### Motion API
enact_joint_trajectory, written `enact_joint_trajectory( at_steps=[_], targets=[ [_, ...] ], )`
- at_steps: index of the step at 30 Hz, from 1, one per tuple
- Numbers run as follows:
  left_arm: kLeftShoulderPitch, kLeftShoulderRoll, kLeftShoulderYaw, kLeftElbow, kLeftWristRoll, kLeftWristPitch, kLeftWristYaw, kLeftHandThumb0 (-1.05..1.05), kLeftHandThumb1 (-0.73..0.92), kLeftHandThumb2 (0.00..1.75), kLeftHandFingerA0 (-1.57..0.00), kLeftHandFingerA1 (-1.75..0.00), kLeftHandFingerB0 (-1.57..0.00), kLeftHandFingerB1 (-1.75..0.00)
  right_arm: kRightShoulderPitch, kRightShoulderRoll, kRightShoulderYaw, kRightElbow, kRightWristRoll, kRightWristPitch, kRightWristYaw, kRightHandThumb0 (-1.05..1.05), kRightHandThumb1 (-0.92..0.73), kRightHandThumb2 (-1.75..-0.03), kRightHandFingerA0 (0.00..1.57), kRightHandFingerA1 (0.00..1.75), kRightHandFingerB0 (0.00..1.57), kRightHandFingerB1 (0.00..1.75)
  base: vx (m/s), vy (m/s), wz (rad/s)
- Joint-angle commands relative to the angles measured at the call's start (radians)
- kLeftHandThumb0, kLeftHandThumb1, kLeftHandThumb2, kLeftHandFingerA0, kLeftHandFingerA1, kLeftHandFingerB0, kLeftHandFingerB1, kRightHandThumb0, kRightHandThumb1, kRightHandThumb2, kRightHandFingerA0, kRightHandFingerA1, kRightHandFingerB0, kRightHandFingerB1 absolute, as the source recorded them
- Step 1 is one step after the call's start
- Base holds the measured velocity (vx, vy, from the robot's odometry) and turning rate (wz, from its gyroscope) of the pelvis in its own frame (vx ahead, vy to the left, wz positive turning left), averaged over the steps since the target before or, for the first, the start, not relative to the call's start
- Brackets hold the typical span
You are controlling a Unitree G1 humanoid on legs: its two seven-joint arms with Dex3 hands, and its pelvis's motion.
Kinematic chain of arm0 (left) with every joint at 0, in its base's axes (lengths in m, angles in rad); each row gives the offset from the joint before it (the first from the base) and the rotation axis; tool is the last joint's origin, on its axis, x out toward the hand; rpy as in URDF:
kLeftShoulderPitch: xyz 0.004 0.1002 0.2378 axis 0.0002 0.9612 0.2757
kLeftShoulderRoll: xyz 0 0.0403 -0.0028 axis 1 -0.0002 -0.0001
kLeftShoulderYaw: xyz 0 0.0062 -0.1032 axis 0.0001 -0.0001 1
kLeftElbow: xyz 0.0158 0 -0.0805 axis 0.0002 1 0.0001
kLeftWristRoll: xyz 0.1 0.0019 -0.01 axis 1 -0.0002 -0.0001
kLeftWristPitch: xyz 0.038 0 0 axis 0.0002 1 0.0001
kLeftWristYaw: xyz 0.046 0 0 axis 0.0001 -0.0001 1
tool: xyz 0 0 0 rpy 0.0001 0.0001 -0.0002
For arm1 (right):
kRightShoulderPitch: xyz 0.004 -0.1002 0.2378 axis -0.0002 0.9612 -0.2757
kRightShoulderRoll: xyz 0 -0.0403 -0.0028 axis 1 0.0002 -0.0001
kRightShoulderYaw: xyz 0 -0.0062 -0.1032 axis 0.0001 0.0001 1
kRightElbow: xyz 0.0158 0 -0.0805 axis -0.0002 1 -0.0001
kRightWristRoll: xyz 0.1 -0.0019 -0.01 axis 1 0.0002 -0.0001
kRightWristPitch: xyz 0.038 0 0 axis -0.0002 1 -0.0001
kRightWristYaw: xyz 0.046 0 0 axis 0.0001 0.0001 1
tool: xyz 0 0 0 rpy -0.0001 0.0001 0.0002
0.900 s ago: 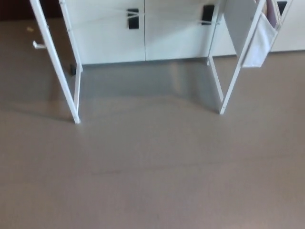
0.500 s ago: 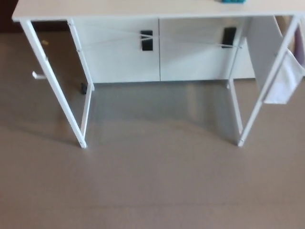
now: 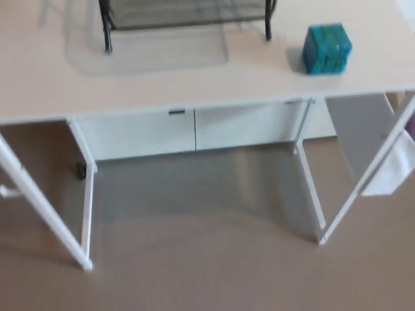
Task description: The robot walks towards a desk on which a file tray is kept in the middle and a cube is kept to its right. The robot lifts the cube using its right hand and places it on the file tray.
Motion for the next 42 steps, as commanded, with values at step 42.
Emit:
enact_joint_trajectory(
  at_steps=[42],
  targets=[
    [0.02,0.015,0.027,-0.012,-0.043,0.003,0.018,-1.05,0.86,0.65,-0.18,-1.07,-0.09,-0.83,0.0,-0.016,0.037,0.048,-0.05,0.007,-0.062,-0.9,-0.6,-1.05,0.02,0.4,0.02,0.17,0.19,0.034,0.0]
  ],
)
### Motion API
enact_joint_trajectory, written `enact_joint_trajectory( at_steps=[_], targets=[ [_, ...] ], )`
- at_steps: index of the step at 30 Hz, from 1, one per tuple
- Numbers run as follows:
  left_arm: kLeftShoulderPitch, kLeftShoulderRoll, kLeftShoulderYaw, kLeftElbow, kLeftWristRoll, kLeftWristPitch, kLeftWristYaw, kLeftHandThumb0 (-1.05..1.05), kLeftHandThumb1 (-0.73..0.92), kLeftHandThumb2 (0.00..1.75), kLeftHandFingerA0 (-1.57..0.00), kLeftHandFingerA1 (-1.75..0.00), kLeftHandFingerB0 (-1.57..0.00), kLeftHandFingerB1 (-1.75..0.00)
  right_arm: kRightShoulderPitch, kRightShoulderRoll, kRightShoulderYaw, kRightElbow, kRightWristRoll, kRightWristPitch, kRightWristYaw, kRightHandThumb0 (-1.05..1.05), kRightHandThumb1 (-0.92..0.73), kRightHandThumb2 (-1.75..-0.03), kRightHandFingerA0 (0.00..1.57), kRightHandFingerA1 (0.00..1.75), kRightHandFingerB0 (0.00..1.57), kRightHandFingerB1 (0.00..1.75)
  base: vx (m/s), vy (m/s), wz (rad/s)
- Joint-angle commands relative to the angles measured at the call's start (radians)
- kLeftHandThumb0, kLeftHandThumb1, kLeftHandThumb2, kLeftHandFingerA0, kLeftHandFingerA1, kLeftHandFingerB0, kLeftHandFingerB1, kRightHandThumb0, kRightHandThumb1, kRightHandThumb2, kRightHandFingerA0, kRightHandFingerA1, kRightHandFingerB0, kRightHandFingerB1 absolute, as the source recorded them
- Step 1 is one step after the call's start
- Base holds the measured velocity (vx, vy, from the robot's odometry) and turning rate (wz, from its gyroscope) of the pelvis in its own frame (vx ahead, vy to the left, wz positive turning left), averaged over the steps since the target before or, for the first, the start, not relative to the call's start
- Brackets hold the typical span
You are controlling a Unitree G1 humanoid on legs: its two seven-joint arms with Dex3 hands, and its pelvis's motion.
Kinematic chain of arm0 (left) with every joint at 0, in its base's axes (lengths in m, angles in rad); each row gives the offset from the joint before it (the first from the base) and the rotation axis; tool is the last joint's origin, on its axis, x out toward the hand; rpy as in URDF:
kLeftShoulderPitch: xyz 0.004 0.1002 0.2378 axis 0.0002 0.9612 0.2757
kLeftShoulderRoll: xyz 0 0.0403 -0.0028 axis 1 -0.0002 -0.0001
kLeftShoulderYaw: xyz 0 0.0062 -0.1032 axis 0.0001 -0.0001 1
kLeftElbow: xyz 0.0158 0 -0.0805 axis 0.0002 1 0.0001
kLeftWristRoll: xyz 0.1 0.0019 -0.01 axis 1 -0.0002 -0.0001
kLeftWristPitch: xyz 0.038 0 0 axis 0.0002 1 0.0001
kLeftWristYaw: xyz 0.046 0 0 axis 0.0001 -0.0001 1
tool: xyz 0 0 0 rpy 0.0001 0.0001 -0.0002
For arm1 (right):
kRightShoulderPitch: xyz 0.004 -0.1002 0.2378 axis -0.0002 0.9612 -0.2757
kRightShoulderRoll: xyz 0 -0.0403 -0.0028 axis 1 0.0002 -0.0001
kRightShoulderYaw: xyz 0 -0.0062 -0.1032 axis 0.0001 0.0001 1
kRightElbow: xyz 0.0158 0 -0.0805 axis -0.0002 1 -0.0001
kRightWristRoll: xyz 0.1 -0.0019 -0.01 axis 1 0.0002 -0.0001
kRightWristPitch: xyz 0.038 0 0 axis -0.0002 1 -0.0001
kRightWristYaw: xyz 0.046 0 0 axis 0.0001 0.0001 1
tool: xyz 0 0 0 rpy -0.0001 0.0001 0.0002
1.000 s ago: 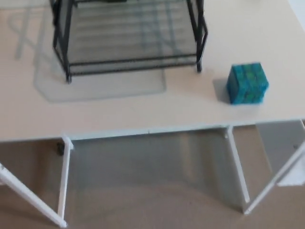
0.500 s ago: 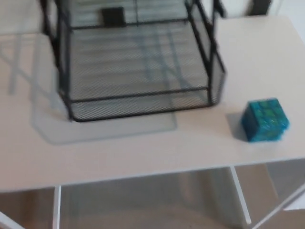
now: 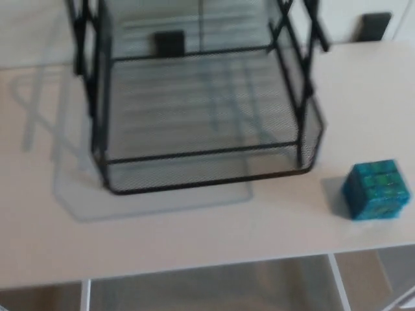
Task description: The robot walks towards a desk on which a file tray is kept in the middle and a cube is kept to its right. The robot lifts the cube using its right hand and places it on the file tray.
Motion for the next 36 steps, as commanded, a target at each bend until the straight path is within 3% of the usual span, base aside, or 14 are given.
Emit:
enact_joint_trajectory(
  at_steps=[1,8,9,10,11,13,22,23,24,27,33,34,35,36],
  targets=[
    [0.012,0.007,0.031,-0.002,-0.033,0.0,0.0,-1.05,0.87,0.67,-0.14,-1.02,-0.07,-0.82,-0.003,-0.001,-0.016,0.028,0.015,0.041,-0.024,-0.93,-0.59,-0.99,0.17,0.47,0.05,0.28,0.02,-0.106,-0.04],
    [0.028,0.014,0.053,0.01,-0.04,-0.003,0.0,-1.05,0.88,0.68,-0.18,-1.22,-0.03,-0.85,0.024,0.009,-0.095,0.025,0.066,0.061,-0.008,-0.96,-0.62,-1.03,0.31,0.55,0.03,0.19,0.03,-0.007,-0.08],
    [0.027,0.013,0.056,0.012,-0.04,-0.003,0.003,-1.05,0.66,1.2,-0.4,-0.94,-0.04,-0.66,0.023,0.011,-0.092,0.031,0.06,0.059,-0.02,-0.99,-0.64,-1.03,0.3,0.54,0.04,0.19,0.03,0.086,0.02],
    [0.028,0.014,0.068,0.011,-0.051,-0.002,-0.007,-1.05,0.63,1.2,-0.57,-1.14,-0.07,-0.69,0.017,0.03,-0.139,0.052,0.109,0.078,-0.021,-0.4,-0.23,-0.92,0.02,0.5,0.0,0.49,0.05,0.124,0.01],
    [0.031,0.014,0.078,0.008,-0.061,-0.004,-0.023,-1.05,0.67,1.2,-0.39,-0.98,-0.08,-0.71,0.02,0.027,-0.121,0.055,0.085,0.068,-0.047,-1.05,-0.69,-1.06,0.4,0.58,0.09,0.18,0.06,0.135,0.04],
    [0.036,0.016,0.069,0.002,-0.045,-0.023,-0.018,-1.05,0.67,1.21,-0.36,-0.94,-0.05,-0.71,0.02,0.028,-0.153,0.066,0.12,0.048,-0.016,-0.92,-0.58,-0.98,0.22,0.53,0.06,0.25,0.12,0.198,-0.01],
    [0.039,0.018,0.094,0.003,-0.069,0.007,-0.03,-1.05,0.64,1.21,-0.48,-1.07,-0.05,-0.63,0.05,0.038,-0.315,0.013,0.21,0.053,0.003,-0.39,-0.25,-0.91,0.03,0.5,0.0,0.49,0.01,0.024,0.04],
    [0.041,0.017,0.096,0.0,-0.072,0.006,-0.031,-1.05,0.87,0.67,-0.16,-1.19,0.0,-0.87,0.051,0.038,-0.317,0.011,0.21,0.053,0.004,-0.38,-0.27,-0.92,0.05,0.5,0.0,0.48,0.0,0.0,0.0],
    [0.043,0.015,0.101,-0.001,-0.078,0.002,-0.032,-1.05,0.85,0.7,-0.18,-1.2,0.0,-0.83,0.045,0.039,-0.31,0.019,0.2,0.063,-0.001,-0.85,-0.65,-0.61,0.24,0.39,0.12,0.25,0.0,0.0,0.0],
    [0.045,0.015,0.087,-0.006,-0.063,-0.004,-0.025,-1.05,0.66,1.22,-0.47,-1.04,-0.04,-0.69,0.036,0.051,-0.329,0.036,0.22,0.069,-0.006,-0.39,-0.25,-0.91,0.02,0.5,0.0,0.49,0.0,0.0,0.0],
    [0.043,0.02,0.081,0.0,-0.058,-0.004,-0.034,-1.05,0.65,1.21,-0.47,-1.04,0.0,-0.66,0.066,0.062,-0.416,-0.033,0.295,0.049,-0.03,-0.76,-0.48,-0.83,0.35,0.51,0.12,0.38,0.0,0.0,0.0],
    [0.044,0.022,0.077,-0.004,-0.056,0.004,-0.037,-1.05,0.66,1.21,-0.28,-0.91,0.0,-0.62,0.07,0.064,-0.476,-0.053,0.338,0.019,-0.065,-0.77,-0.54,-0.58,0.91,0.62,0.2,0.28,0.0,0.0,0.0],
    [0.044,0.023,0.076,-0.004,-0.057,0.004,-0.037,-1.05,0.66,1.21,-0.28,-0.91,0.0,-0.62,0.073,0.066,-0.483,-0.06,0.334,0.022,-0.063,-0.77,-0.54,-0.58,0.91,0.62,0.2,0.28,0.0,0.0,0.0],
    [0.038,0.026,0.077,-0.006,-0.058,0.01,-0.03,-1.05,0.67,1.21,-0.48,-1.01,0.0,-0.6,0.055,0.062,-0.572,-0.091,0.43,0.053,0.028,-0.67,-0.42,-0.8,0.23,0.51,0.04,0.28,0.0,0.0,0.0]
  ],
)
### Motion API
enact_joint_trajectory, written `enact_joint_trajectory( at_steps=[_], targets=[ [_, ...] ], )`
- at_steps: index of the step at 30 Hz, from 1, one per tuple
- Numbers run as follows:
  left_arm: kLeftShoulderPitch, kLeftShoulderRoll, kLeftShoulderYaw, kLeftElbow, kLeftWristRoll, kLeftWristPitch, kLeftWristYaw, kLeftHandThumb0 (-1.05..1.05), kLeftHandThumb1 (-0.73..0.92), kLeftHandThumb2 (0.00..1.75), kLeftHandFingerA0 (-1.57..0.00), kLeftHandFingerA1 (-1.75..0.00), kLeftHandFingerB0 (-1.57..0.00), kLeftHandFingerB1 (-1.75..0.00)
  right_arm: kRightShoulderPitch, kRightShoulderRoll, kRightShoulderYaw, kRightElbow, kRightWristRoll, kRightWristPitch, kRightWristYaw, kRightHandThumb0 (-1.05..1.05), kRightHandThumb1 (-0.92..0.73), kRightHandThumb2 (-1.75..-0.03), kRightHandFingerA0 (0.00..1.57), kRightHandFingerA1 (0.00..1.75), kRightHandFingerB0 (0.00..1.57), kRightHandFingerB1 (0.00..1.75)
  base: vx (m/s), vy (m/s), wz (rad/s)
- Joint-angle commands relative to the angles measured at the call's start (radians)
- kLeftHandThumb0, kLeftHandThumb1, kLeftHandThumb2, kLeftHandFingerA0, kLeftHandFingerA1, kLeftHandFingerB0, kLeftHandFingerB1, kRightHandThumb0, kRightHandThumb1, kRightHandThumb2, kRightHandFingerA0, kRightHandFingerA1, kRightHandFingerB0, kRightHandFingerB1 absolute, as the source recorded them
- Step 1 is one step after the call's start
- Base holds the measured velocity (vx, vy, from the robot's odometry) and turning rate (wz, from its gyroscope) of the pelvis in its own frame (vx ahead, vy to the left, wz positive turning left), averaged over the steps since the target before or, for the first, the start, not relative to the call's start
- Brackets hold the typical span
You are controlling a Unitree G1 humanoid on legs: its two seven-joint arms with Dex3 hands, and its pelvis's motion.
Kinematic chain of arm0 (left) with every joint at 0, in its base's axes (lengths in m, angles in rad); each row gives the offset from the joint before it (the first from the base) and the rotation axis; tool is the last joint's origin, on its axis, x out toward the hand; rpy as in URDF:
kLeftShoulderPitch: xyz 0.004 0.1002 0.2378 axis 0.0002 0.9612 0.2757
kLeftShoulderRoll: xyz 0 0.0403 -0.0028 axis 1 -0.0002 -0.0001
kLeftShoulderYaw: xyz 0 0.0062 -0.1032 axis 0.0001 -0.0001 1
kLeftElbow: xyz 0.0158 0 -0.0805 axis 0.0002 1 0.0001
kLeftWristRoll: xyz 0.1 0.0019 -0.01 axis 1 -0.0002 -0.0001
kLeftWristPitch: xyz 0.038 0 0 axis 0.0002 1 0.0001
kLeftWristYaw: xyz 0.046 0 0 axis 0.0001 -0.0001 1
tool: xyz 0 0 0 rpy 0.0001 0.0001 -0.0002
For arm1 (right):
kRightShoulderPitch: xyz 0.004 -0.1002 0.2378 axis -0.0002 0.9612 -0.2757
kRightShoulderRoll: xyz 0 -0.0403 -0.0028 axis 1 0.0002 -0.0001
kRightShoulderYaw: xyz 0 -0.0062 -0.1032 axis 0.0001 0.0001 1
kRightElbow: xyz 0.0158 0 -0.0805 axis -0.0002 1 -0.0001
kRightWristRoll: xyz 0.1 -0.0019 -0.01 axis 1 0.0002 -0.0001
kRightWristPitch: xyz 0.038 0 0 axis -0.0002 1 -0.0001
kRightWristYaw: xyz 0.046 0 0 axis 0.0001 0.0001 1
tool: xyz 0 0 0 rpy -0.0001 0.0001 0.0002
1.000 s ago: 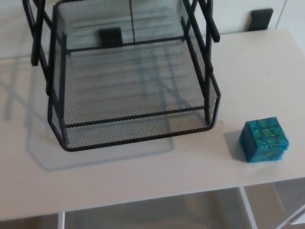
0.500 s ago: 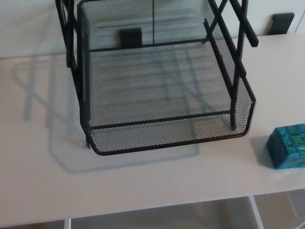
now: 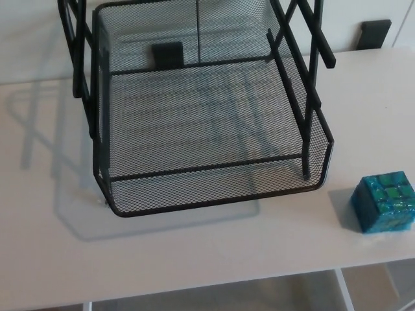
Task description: The robot walks towards a desk on which a file tray is kept in the middle and a cube is kept to its right. The robot lifts the cube using its right hand and places it on the file tray.
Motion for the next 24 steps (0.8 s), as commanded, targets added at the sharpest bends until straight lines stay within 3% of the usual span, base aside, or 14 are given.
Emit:
enact_joint_trajectory(
  at_steps=[1,5,7,8,10,12,13,14,15,16,21,22,23,24],
  targets=[
    [-0.003,0.02,-0.006,-0.007,0.0,0.015,0.017,-1.05,0.67,1.21,-0.48,-1.01,0.0,-0.6,-0.028,-0.014,-0.189,-0.061,0.222,-0.001,0.089,-0.67,-0.42,-0.8,0.23,0.51,0.04,0.28,0.0,0.0,0.0],
    [0.003,0.022,0.012,-0.012,-0.018,0.009,0.007,-1.05,0.67,1.21,-0.41,-0.96,0.0,-0.65,-0.171,-0.081,-0.211,-0.016,0.2,-0.016,0.097,-0.65,-0.53,-0.57,0.16,0.4,0.06,0.19,0.0,0.0,0.0],
    [0.018,0.022,0.012,-0.02,-0.016,-0.025,-0.006,-1.02,0.66,1.22,-0.45,-0.96,0.0,-0.65,-0.257,-0.119,-0.207,-0.031,0.182,-0.032,0.114,-0.81,-0.47,-0.86,0.2,0.56,0.05,0.18,0.0,0.0,0.0],
    [0.013,0.018,0.026,-0.014,-0.028,-0.016,0.002,-1.05,0.89,0.64,-0.34,-1.2,0.0,-0.86,-0.271,-0.121,-0.216,-0.095,0.198,-0.023,0.126,-0.81,-0.42,-0.89,0.24,0.62,0.0,0.35,0.0,0.0,0.0],
    [0.007,0.018,0.034,-0.002,-0.033,-0.02,-0.01,-1.05,0.85,0.66,-0.33,-1.15,0.0,-0.84,-0.259,-0.136,-0.2,-0.272,0.177,-0.009,0.129,-1.05,-0.49,-0.96,0.52,0.77,0.0,0.61,0.0,0.0,0.0],
    [0.016,0.016,0.033,-0.009,-0.029,-0.036,-0.015,-1.05,0.91,0.66,-0.19,-1.06,-0.01,-0.88,-0.3,-0.133,-0.183,-0.403,0.193,0.009,0.17,-1.05,-0.48,-0.95,0.49,0.96,0.02,0.76,0.0,0.0,0.0],
    [0.019,0.015,0.034,-0.014,-0.03,-0.034,-0.011,-1.05,0.65,1.21,-0.63,-1.16,-0.06,-0.71,-0.306,-0.131,-0.175,-0.417,0.189,-0.007,0.176,-1.05,-0.49,-0.93,0.35,0.88,0.03,0.67,-0.02,-0.026,0.07],
    [0.023,0.014,0.035,-0.023,-0.031,-0.03,-0.008,-1.05,0.66,1.22,-0.53,-1.05,-0.02,-0.7,-0.311,-0.133,-0.153,-0.466,0.177,-0.022,0.194,-1.05,-0.5,-0.93,0.36,0.81,0.0,0.57,0.0,0.0,0.0],
    [0.024,0.014,0.034,-0.021,-0.029,-0.033,-0.007,-1.05,0.66,1.23,-0.69,-1.16,0.0,-0.69,-0.303,-0.15,-0.098,-0.582,0.148,-0.019,0.25,-0.87,-0.46,-0.94,0.2,0.6,0.0,0.28,0.0,0.0,0.0],
    [0.024,0.015,0.033,-0.019,-0.027,-0.034,-0.007,-1.05,0.92,0.67,-0.32,-1.23,-0.01,-0.86,-0.301,-0.156,-0.074,-0.639,0.148,-0.005,0.285,-0.91,-0.51,-0.91,0.23,0.59,0.05,0.16,0.0,0.0,0.0],
    [0.015,0.013,0.035,-0.008,-0.029,-0.034,-0.006,-1.05,0.9,0.72,-0.18,-1.05,-0.03,-0.88,-0.288,-0.174,0.01,-0.864,0.147,0.154,0.375,-0.81,-0.46,-0.89,0.15,0.52,0.02,0.14,0.0,0.0,0.0],
    [0.02,0.015,0.027,-0.011,-0.021,-0.043,-0.011,-1.05,0.92,0.72,-0.26,-1.08,-0.02,-0.86,-0.286,-0.177,0.04,-0.915,0.144,0.18,0.402,-0.8,-0.6,-0.61,0.21,0.44,0.0,0.2,0.0,0.0,0.0],
    [0.021,0.015,0.023,-0.012,-0.016,-0.05,-0.009,-1.05,0.89,0.74,-0.29,-1.09,-0.02,-0.86,-0.285,-0.186,0.077,-0.951,0.138,0.192,0.442,-0.78,-0.48,-0.89,0.14,0.51,0.0,0.12,0.0,0.0,0.0],
    [0.02,0.02,0.026,-0.013,-0.018,-0.049,-0.01,-1.05,0.89,0.74,-0.29,-1.09,-0.02,-0.86,-0.294,-0.181,0.082,-0.953,0.138,0.197,0.44,-0.78,-0.48,-0.89,0.14,0.51,0.0,0.12,0.0,0.0,0.0]
  ],
)
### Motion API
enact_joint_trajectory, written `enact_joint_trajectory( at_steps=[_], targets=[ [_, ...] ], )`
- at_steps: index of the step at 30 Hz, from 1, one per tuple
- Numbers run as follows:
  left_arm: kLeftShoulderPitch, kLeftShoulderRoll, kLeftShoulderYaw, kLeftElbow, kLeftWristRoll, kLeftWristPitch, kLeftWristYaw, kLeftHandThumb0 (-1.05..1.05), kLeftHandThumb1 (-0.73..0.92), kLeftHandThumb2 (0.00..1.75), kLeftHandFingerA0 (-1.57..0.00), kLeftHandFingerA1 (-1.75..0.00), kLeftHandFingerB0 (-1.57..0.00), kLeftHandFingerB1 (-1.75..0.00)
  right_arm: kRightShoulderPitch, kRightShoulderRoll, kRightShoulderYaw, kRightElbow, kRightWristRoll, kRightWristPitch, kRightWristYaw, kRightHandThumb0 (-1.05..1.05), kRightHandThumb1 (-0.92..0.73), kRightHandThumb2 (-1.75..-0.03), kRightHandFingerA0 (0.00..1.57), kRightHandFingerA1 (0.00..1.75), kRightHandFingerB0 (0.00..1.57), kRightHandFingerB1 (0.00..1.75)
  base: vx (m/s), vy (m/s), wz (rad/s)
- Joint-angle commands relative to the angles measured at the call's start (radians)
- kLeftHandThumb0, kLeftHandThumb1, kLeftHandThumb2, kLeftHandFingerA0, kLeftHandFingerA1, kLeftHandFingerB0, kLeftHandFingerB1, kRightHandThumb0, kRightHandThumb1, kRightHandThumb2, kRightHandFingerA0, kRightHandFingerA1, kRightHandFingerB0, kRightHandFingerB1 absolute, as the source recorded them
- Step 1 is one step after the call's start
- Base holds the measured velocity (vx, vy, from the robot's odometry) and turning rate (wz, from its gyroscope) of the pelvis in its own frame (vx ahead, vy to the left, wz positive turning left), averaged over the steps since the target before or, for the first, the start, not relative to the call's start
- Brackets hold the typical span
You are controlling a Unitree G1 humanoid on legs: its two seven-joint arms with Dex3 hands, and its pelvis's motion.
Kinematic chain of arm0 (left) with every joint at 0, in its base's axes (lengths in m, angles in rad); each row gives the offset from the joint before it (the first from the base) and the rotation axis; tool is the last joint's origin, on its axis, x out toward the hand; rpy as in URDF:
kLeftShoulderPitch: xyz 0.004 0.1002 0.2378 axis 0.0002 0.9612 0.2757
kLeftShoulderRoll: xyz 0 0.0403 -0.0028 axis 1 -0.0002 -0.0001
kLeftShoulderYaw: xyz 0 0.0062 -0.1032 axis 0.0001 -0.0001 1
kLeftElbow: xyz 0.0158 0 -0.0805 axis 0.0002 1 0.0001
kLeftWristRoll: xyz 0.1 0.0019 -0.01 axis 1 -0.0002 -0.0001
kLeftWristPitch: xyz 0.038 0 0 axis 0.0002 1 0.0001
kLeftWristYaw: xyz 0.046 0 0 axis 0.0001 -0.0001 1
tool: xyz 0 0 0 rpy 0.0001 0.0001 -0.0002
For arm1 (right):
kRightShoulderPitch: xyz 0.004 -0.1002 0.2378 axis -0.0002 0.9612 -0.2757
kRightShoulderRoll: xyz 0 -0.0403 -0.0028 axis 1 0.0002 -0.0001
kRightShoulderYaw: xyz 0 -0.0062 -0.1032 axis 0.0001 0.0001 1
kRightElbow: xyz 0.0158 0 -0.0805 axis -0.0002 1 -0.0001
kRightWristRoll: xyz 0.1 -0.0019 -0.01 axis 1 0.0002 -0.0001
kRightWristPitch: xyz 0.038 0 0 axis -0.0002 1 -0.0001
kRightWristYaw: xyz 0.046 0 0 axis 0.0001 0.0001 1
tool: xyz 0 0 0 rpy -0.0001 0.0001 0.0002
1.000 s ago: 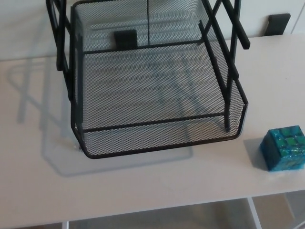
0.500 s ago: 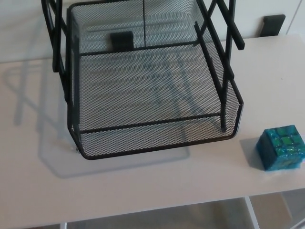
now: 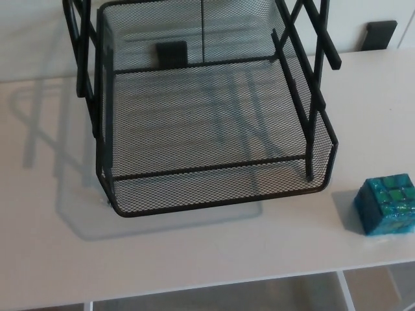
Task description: The robot walks towards a desk on which a file tray is kept in the middle and a cube is kept to its right. The robot lifts the cube using its right hand and places it on the file tray.
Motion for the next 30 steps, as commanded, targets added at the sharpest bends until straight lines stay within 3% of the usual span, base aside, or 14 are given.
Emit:
enact_joint_trajectory(
  at_steps=[1,2,5,6,9,10,16,17,20,21,22,23,26,30],
  targets=[
    [0.014,0.018,0.015,-0.006,-0.021,-0.054,-0.017,-0.41,0.25,1.01,-0.19,-0.68,-0.09,-0.61,-0.024,-0.087,0.231,-0.395,-0.031,0.169,0.297,-0.8,-0.49,-0.9,0.11,0.5,0.0,0.12,0.0,0.0,0.0],
    [0.015,0.018,0.006,-0.009,-0.012,-0.059,-0.015,-1.05,0.9,0.69,-0.11,-0.99,-0.02,-0.86,-0.029,-0.08,0.249,-0.399,-0.032,0.188,0.304,-0.8,-0.49,-0.89,0.11,0.5,0.0,0.11,0.0,0.0,0.0],
    [0.009,0.02,-0.001,-0.003,-0.006,-0.064,-0.019,-1.05,0.9,0.68,-0.13,-0.97,-0.05,-0.85,-0.039,-0.087,0.319,-0.414,-0.061,0.221,0.342,-0.76,-0.53,-0.79,0.06,0.38,0.0,0.03,0.0,0.0,0.0],
    [0.008,0.022,-0.001,-0.005,-0.007,-0.063,-0.032,-0.41,0.26,1.02,-0.18,-0.68,-0.08,-0.6,-0.051,-0.089,0.364,-0.422,-0.1,0.238,0.355,-0.78,-0.52,-0.9,0.06,0.38,0.0,0.13,0.0,0.0,0.0],
    [0.005,0.024,-0.007,-0.011,-0.003,-0.064,-0.033,-0.41,0.28,1.03,-0.17,-0.67,-0.08,-0.6,-0.06,-0.097,0.394,-0.43,-0.11,0.251,0.358,-0.79,-0.52,-0.89,0.01,0.36,0.0,0.11,0.0,0.0,0.0],
    [0.006,0.025,-0.004,-0.014,-0.006,-0.053,-0.027,-1.05,0.9,0.63,-0.14,-1.0,-0.04,-0.87,-0.083,-0.094,0.44,-0.42,-0.157,0.236,0.36,-0.81,-0.53,-0.93,0.01,0.38,0.0,0.12,0.0,0.0,0.0],
    [0.005,0.024,0.0,-0.008,-0.008,-0.052,-0.026,-1.05,0.89,0.69,-0.2,-1.03,-0.06,-0.86,-0.136,-0.089,0.565,-0.426,-0.242,0.252,0.353,-0.83,-0.54,-0.92,0.01,0.32,0.0,0.13,0.0,0.0,0.0],
    [0.007,0.024,-0.006,-0.01,-0.002,-0.06,-0.027,-0.41,0.27,1.02,-0.17,-0.66,-0.09,-0.6,-0.152,-0.091,0.596,-0.419,-0.263,0.259,0.359,-0.83,-0.54,-0.93,0.01,0.3,0.0,0.14,0.0,0.0,0.0],
    [0.01,0.024,-0.009,-0.008,0.001,-0.073,-0.027,-1.05,0.91,0.69,-0.08,-0.95,-0.04,-0.84,-0.174,-0.088,0.639,-0.41,-0.29,0.246,0.357,-0.8,-0.53,-0.92,0.0,0.3,0.0,0.14,0.0,0.0,0.0],
    [0.01,0.025,-0.003,-0.009,-0.009,-0.069,-0.045,-1.05,0.68,1.23,0.0,-0.72,-0.17,-0.77,-0.181,-0.085,0.651,-0.403,-0.289,0.241,0.364,-0.77,-0.51,-0.92,0.0,0.33,0.0,0.18,0.0,0.0,0.0],
    [0.005,0.024,0.002,-0.01,-0.015,-0.065,-0.049,-1.05,0.86,0.69,0.0,-1.06,0.0,-0.93,-0.187,-0.086,0.66,-0.4,-0.293,0.242,0.366,-0.78,-0.52,-0.93,0.0,0.31,0.0,0.18,0.0,0.0,0.0],
    [0.0,0.024,0.004,-0.012,-0.018,-0.057,-0.047,-0.41,0.27,1.02,-0.2,-0.69,-0.08,-0.6,-0.197,-0.087,0.673,-0.397,-0.304,0.244,0.37,-0.79,-0.52,-0.93,0.0,0.29,0.0,0.18,0.0,0.0,0.0],
    [0.005,0.025,0.0,-0.019,-0.013,-0.058,-0.049,-1.05,0.68,1.22,-0.04,-0.73,-0.16,-0.75,-0.194,-0.087,0.683,-0.427,-0.305,0.264,0.385,-0.81,-0.52,-0.91,0.01,0.28,0.0,0.17,0.0,0.0,0.0],
    [0.0,0.032,-0.019,-0.022,0.004,-0.054,-0.031,-1.05,0.9,0.67,-0.15,-0.98,-0.05,-0.85,-0.186,-0.086,0.684,-0.458,-0.324,0.265,0.397,-0.87,-0.54,-0.89,0.08,0.27,0.07,0.12,0.0,0.0,0.0]
  ],
)
